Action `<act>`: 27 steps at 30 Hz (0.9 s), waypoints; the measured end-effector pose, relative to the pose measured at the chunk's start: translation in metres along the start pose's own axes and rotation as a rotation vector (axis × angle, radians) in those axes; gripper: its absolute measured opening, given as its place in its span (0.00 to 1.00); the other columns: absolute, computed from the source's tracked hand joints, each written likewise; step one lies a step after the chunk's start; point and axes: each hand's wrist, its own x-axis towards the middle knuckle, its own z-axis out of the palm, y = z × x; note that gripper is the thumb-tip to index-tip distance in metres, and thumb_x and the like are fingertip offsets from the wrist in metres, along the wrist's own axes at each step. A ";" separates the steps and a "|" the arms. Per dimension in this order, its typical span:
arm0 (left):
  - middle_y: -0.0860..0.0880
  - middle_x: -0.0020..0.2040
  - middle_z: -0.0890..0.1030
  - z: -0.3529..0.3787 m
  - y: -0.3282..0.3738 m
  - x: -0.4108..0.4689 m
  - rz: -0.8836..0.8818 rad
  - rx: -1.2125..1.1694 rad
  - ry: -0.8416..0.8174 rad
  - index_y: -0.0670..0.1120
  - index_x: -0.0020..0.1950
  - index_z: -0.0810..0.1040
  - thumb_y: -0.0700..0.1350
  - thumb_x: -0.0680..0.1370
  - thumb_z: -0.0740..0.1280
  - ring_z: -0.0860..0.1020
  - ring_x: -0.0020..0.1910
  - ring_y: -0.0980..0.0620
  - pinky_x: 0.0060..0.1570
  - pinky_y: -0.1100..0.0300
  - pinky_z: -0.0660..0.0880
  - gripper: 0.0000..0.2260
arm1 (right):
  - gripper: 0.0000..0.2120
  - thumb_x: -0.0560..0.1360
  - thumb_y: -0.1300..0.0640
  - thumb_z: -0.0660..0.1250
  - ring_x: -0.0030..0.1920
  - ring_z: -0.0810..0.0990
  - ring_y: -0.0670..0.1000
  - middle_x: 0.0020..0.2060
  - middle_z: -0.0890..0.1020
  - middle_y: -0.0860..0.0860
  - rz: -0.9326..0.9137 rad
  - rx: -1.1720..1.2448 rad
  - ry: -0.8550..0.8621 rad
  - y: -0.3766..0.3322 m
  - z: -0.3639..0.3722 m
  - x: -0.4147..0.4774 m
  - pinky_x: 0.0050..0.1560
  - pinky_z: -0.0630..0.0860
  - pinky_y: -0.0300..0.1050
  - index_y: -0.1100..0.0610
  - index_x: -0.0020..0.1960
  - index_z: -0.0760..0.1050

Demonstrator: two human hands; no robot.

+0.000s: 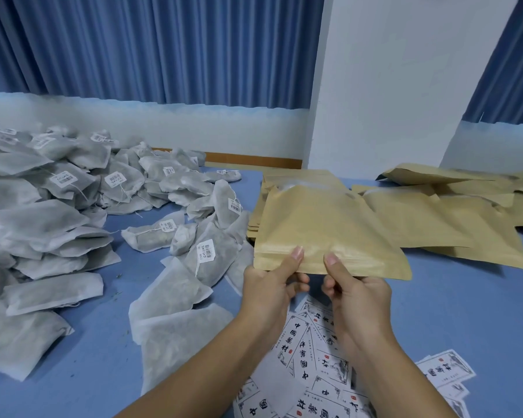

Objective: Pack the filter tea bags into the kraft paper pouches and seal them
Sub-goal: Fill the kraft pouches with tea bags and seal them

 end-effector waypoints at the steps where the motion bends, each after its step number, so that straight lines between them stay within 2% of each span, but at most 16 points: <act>1: 0.41 0.39 0.83 0.000 -0.001 -0.001 0.010 0.019 -0.001 0.44 0.45 0.85 0.49 0.73 0.75 0.78 0.30 0.49 0.27 0.59 0.74 0.09 | 0.07 0.74 0.62 0.74 0.28 0.70 0.48 0.27 0.74 0.52 -0.017 0.014 0.018 -0.001 0.000 0.000 0.32 0.71 0.42 0.60 0.40 0.78; 3: 0.41 0.37 0.82 0.001 -0.002 -0.002 0.016 0.090 0.015 0.47 0.41 0.85 0.54 0.80 0.68 0.77 0.28 0.48 0.25 0.58 0.69 0.14 | 0.05 0.74 0.62 0.74 0.28 0.70 0.49 0.27 0.75 0.51 -0.038 0.053 0.041 -0.003 0.001 -0.001 0.31 0.70 0.42 0.61 0.43 0.79; 5: 0.42 0.32 0.78 0.001 -0.002 -0.003 0.024 0.166 0.040 0.47 0.33 0.82 0.57 0.81 0.65 0.71 0.22 0.48 0.23 0.61 0.64 0.21 | 0.05 0.73 0.62 0.74 0.29 0.71 0.48 0.31 0.77 0.51 0.007 0.113 0.009 -0.004 0.002 -0.003 0.29 0.70 0.40 0.61 0.47 0.80; 7: 0.44 0.27 0.73 0.001 -0.003 -0.004 0.034 0.216 0.038 0.48 0.28 0.78 0.55 0.81 0.65 0.67 0.19 0.51 0.22 0.63 0.61 0.23 | 0.08 0.73 0.62 0.75 0.30 0.72 0.48 0.34 0.78 0.53 0.091 0.124 -0.077 -0.003 0.005 -0.006 0.28 0.71 0.39 0.61 0.50 0.80; 10: 0.49 0.21 0.71 0.005 -0.006 -0.008 0.041 0.245 0.016 0.48 0.25 0.76 0.52 0.83 0.64 0.64 0.17 0.54 0.20 0.65 0.59 0.25 | 0.07 0.72 0.65 0.75 0.28 0.72 0.48 0.30 0.75 0.54 0.127 0.066 -0.110 0.000 0.010 -0.008 0.33 0.72 0.43 0.62 0.48 0.79; 13: 0.51 0.21 0.71 0.004 -0.001 -0.009 0.036 0.212 0.006 0.50 0.25 0.77 0.52 0.82 0.67 0.65 0.17 0.56 0.20 0.66 0.59 0.23 | 0.07 0.72 0.64 0.75 0.27 0.71 0.49 0.26 0.72 0.53 0.128 0.019 -0.117 0.000 0.012 -0.005 0.38 0.72 0.47 0.63 0.46 0.78; 15: 0.49 0.22 0.70 0.005 0.002 -0.007 0.046 0.210 0.024 0.49 0.25 0.76 0.52 0.80 0.69 0.65 0.17 0.54 0.20 0.65 0.59 0.23 | 0.07 0.75 0.61 0.73 0.26 0.74 0.49 0.27 0.74 0.54 0.151 0.017 -0.139 -0.003 0.013 -0.005 0.33 0.74 0.44 0.65 0.48 0.78; 18: 0.47 0.22 0.69 0.010 0.001 -0.006 0.087 0.191 0.088 0.48 0.27 0.78 0.47 0.80 0.69 0.65 0.18 0.52 0.20 0.64 0.59 0.20 | 0.14 0.81 0.52 0.66 0.26 0.76 0.52 0.31 0.81 0.58 0.170 0.063 -0.128 -0.007 0.013 -0.003 0.29 0.74 0.44 0.63 0.57 0.77; 21: 0.49 0.22 0.68 0.014 0.005 -0.003 0.117 0.133 0.168 0.47 0.28 0.75 0.44 0.81 0.69 0.64 0.18 0.54 0.19 0.67 0.61 0.20 | 0.16 0.83 0.46 0.60 0.28 0.81 0.56 0.36 0.85 0.58 0.127 0.061 -0.006 -0.012 0.006 0.005 0.31 0.74 0.46 0.58 0.58 0.75; 24: 0.47 0.23 0.70 0.007 0.004 -0.002 0.123 0.237 0.227 0.43 0.32 0.74 0.48 0.81 0.66 0.65 0.19 0.52 0.21 0.62 0.62 0.18 | 0.11 0.85 0.51 0.59 0.38 0.86 0.55 0.41 0.87 0.51 0.109 0.123 0.103 -0.013 -0.003 0.008 0.38 0.81 0.48 0.56 0.56 0.76; 26: 0.43 0.26 0.75 0.006 -0.002 -0.003 0.079 0.307 0.261 0.40 0.36 0.76 0.49 0.81 0.65 0.69 0.20 0.49 0.24 0.57 0.66 0.17 | 0.09 0.85 0.59 0.58 0.46 0.87 0.54 0.47 0.87 0.51 0.115 0.207 0.106 -0.013 -0.007 0.010 0.48 0.83 0.52 0.55 0.57 0.77; 27: 0.42 0.29 0.80 0.008 -0.005 -0.003 0.037 0.288 0.256 0.40 0.41 0.77 0.48 0.81 0.65 0.74 0.22 0.48 0.26 0.55 0.70 0.13 | 0.11 0.84 0.63 0.57 0.48 0.87 0.53 0.50 0.87 0.51 0.112 0.237 0.114 -0.014 -0.009 0.011 0.50 0.83 0.53 0.55 0.60 0.77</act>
